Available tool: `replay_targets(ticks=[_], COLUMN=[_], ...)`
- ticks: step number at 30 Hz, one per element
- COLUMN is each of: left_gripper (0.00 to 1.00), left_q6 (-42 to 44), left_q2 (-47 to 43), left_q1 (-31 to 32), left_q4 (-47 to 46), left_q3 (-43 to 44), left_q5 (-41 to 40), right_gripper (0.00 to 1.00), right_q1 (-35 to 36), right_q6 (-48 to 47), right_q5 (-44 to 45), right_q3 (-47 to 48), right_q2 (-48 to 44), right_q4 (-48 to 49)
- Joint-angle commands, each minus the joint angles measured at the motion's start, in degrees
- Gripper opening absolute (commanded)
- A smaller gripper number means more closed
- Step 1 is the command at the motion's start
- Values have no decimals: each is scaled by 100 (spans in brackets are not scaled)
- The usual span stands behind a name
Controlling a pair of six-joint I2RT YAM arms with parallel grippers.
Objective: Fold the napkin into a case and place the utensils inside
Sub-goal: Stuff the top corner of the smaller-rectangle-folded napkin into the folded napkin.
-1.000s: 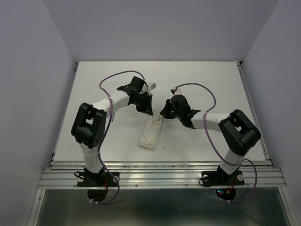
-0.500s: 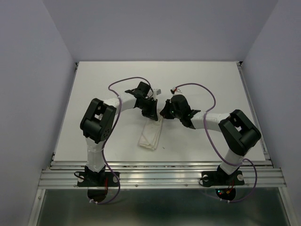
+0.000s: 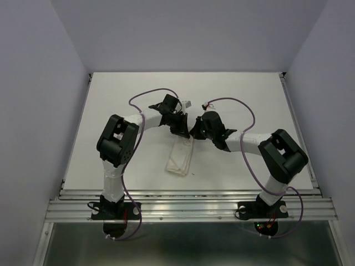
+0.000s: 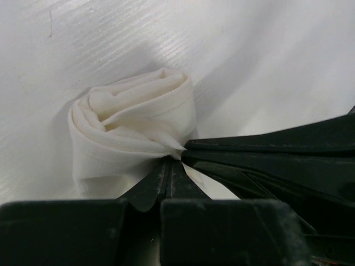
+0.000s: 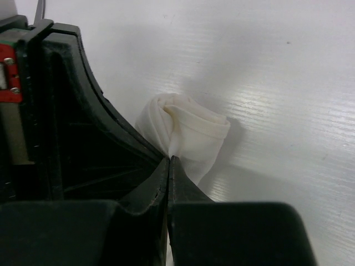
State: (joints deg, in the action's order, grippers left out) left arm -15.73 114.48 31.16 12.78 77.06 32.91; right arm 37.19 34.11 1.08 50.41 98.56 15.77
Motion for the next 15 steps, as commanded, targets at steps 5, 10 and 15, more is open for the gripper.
replay_targets(ticks=[5,10,15], left_gripper=[0,0,0], left_q6=[-124,-229,-501], left_q2=[285,418,348], left_q1=[40,31,31], left_q4=[-267,-354,-679], left_q3=[248,213,143], left_q5=[-64,-109,-56], right_gripper=[1,1,1], right_q1=[43,43,43], right_q6=[-1,-1,8], right_q5=[-55,-55,-266], right_q3=[65,39,-5], right_q2=[-408,-417,-373], right_q4=[225,216,181])
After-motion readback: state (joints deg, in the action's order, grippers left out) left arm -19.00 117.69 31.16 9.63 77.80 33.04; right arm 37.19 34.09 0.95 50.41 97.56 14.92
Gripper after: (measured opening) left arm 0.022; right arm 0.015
